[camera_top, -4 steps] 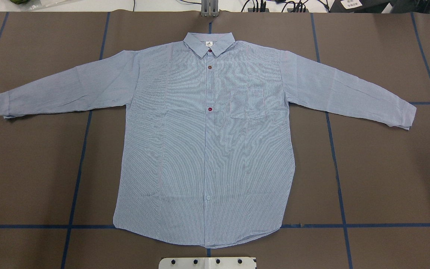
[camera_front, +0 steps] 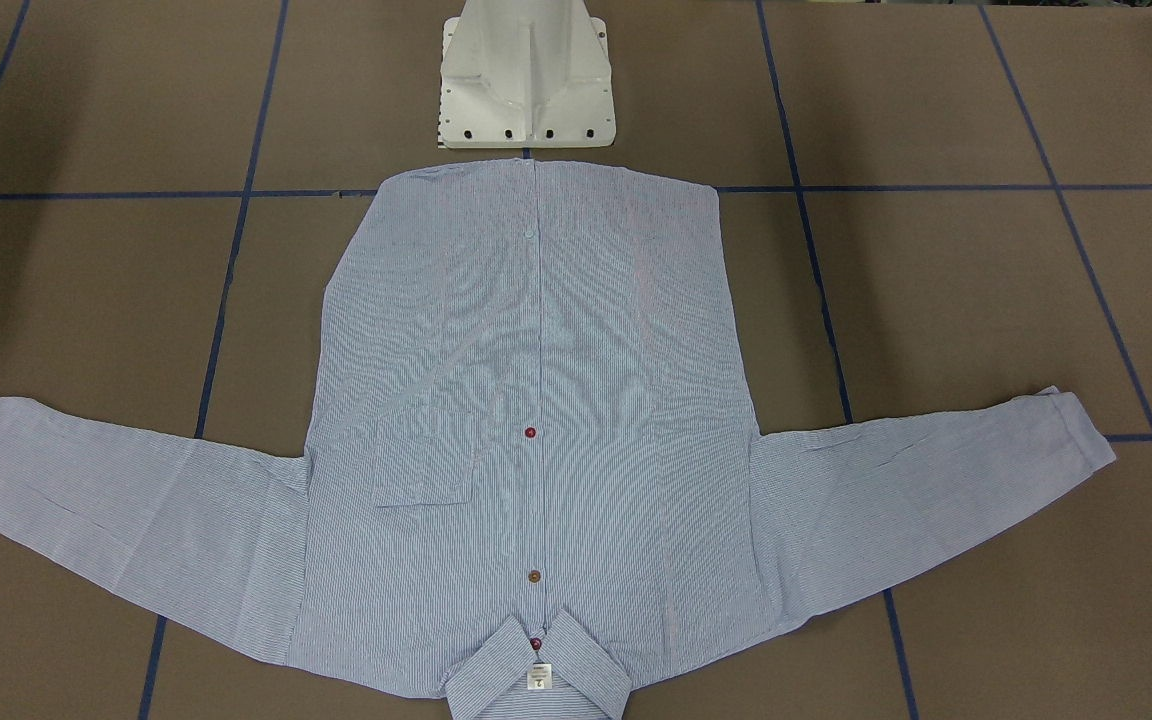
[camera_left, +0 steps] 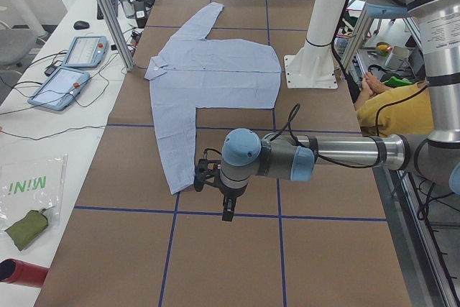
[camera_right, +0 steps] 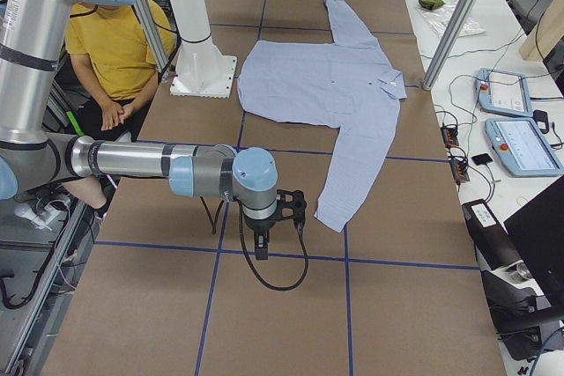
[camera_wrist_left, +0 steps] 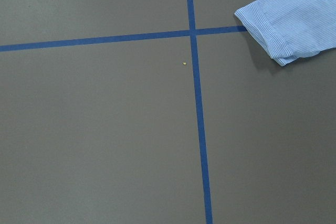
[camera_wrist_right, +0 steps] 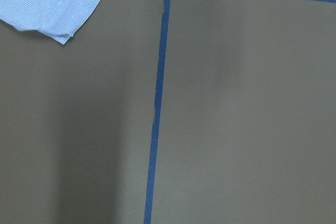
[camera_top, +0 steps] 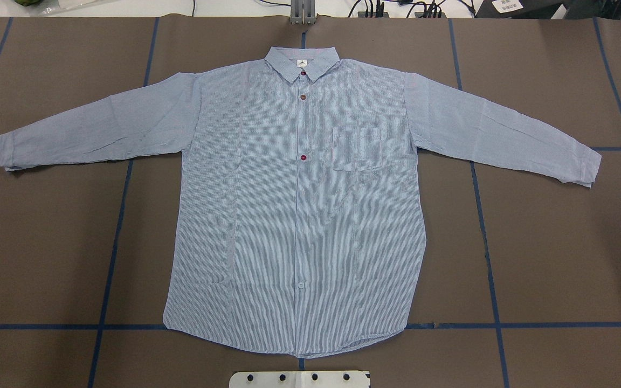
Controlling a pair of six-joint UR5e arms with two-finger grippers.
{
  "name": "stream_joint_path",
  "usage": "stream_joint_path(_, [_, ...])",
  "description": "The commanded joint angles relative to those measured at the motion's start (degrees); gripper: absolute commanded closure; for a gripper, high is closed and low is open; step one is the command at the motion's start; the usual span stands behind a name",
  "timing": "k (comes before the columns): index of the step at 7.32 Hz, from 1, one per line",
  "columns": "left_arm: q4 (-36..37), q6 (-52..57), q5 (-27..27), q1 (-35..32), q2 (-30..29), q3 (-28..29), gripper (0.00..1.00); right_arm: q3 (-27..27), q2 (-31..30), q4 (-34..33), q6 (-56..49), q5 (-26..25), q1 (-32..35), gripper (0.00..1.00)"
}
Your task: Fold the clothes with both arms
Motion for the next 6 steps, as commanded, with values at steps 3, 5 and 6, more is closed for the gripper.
stream_joint_path(3, [-22.61,0.16,0.48,-0.13,-0.82,-0.52,0.00,4.48,4.24,2.37,0.84,0.42,0.09,0.00])
stream_joint_path(5, [-37.59,-1.32,1.88,-0.04,-5.36,2.19,0.00,3.52,6.62,4.49,3.29,0.68,0.18,0.00])
stream_joint_path(6, [-37.73,-5.08,1.37,-0.04,-7.66,4.12,0.00,3.17,6.98,4.84,5.57,0.60,0.18,0.00])
